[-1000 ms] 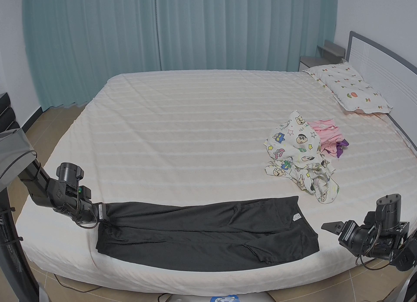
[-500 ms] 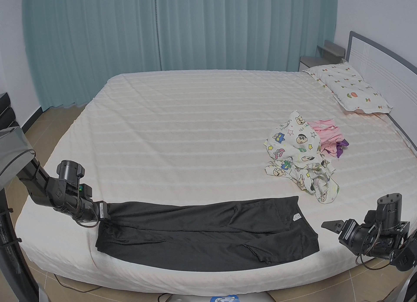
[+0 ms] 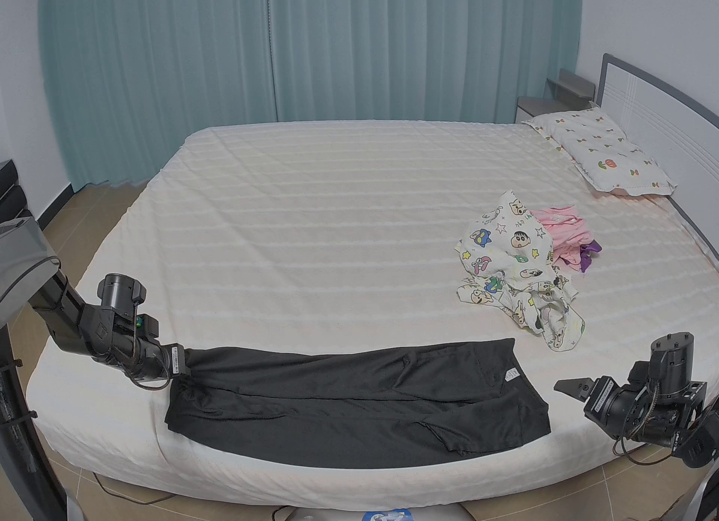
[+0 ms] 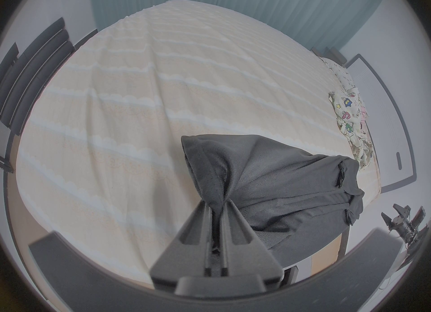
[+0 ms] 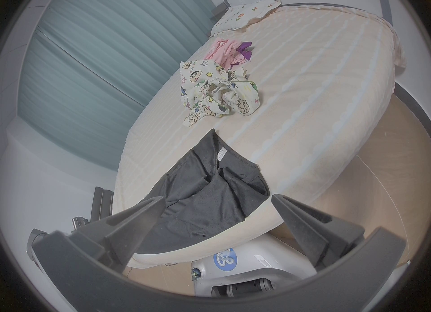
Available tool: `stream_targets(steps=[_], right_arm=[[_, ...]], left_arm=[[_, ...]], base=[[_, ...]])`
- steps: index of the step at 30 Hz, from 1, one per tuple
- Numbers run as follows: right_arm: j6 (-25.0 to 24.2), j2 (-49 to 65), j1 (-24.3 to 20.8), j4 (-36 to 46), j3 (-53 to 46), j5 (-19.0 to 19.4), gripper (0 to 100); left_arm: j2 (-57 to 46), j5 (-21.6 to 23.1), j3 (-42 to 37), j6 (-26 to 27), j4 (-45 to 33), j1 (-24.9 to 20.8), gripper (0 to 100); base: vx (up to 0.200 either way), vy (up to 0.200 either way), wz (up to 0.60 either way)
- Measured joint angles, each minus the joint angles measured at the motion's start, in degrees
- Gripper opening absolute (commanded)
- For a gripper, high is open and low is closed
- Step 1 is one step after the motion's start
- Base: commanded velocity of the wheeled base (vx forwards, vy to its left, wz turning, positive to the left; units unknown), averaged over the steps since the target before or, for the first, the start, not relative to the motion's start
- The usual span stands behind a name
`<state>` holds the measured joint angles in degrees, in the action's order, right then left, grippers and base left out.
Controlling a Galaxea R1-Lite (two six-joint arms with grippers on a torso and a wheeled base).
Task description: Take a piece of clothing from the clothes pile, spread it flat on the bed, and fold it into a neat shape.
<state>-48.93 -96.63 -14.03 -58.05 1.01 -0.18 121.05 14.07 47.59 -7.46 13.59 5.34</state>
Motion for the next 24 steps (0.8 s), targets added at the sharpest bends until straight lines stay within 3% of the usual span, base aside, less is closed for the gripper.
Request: stream_targets(steps=[7,19,24], right_arm=[[-0.02,0.02,0.00,-0.02,0.00,0.00,100],[-0.02,0.02,0.01,-0.02,0.00,-0.04,100],[0.00,0.02,0.00,-0.06,0.00,-0.06,100]], left_arm=[[-0.02,-0.11,0.00,-0.41,-0.07,0.00,0],[0.06,-0.09,0.85,-0.74,0.09,0.00,0],[0.22,-0.13,3.25,-5.91,0.04,-0.46,0]], base=[[-0.171,0.000,0.00],[0.000,0.000,0.00],[0.000,0.000,0.00]])
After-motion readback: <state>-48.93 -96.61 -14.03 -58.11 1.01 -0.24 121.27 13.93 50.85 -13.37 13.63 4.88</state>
